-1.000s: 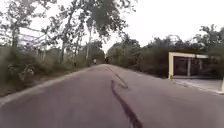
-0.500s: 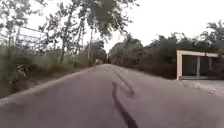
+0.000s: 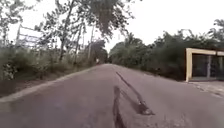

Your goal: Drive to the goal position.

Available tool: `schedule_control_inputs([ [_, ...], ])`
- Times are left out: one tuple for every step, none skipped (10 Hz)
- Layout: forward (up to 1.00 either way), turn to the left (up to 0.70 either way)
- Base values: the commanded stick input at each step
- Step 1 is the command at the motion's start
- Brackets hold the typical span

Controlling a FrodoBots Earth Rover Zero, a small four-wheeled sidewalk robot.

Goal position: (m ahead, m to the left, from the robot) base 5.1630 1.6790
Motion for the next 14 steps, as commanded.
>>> schedule_control_inputs([
  [1.00,0.00],
  [1.00,0.00],
  [1.00,0.00],
  [1.00,0.00],
  [1.00,0.00],
  [1.00,0.00],
  [1.00,0.00],
  [1.00,0.00],
  [1.00,0.00],
  [1.00,0.00],
  [1.00,0.00],
  [1.00,0.00],
  [1.00,0.00],
  [1.00,0.00],
])
